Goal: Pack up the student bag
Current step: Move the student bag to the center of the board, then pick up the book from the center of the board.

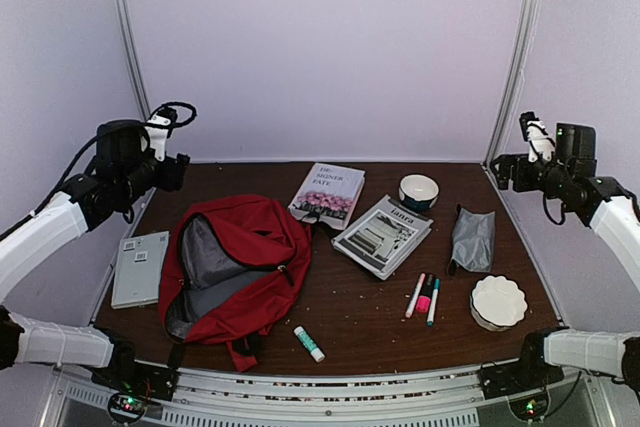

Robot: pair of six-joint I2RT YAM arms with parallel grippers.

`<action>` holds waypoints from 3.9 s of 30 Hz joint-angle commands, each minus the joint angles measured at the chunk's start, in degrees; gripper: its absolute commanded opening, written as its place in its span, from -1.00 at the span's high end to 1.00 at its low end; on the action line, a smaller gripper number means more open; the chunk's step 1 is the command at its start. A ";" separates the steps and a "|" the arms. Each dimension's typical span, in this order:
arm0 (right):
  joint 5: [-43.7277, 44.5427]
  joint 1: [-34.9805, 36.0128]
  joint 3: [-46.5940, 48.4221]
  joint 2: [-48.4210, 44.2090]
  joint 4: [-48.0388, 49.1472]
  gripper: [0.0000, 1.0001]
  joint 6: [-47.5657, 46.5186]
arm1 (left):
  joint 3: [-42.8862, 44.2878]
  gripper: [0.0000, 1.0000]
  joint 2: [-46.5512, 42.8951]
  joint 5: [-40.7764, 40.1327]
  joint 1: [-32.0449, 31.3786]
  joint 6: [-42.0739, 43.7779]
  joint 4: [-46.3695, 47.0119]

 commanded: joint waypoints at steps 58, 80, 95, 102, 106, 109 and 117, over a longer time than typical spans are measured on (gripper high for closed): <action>-17.72 19.77 -5.06 16.13 1.95 -0.33 -15.18 | 5.64 -0.45 43.91 40.26 -18.92 -20.68 15.69; -20.97 16.06 -0.84 22.22 -0.14 -0.08 19.39 | 10.09 -0.45 29.49 25.11 -34.03 -20.32 -0.89; -24.74 15.60 -8.06 30.11 8.69 0.09 35.66 | 53.22 -0.63 60.86 14.29 -30.43 -22.80 -12.59; -27.39 15.70 -8.54 36.47 16.23 0.14 40.14 | 55.68 -0.65 67.37 18.53 -26.04 -29.34 -10.65; -29.95 15.84 -8.19 40.73 20.71 0.21 41.88 | 58.48 -0.65 71.10 18.61 -24.30 -30.13 -11.64; -31.32 15.79 -8.27 42.71 25.27 0.29 43.11 | 59.91 -0.65 73.22 18.84 -23.70 -30.10 -11.65; -34.56 15.88 -8.57 45.97 33.08 0.32 47.80 | 61.55 -0.58 77.19 21.38 -23.46 -30.62 -12.97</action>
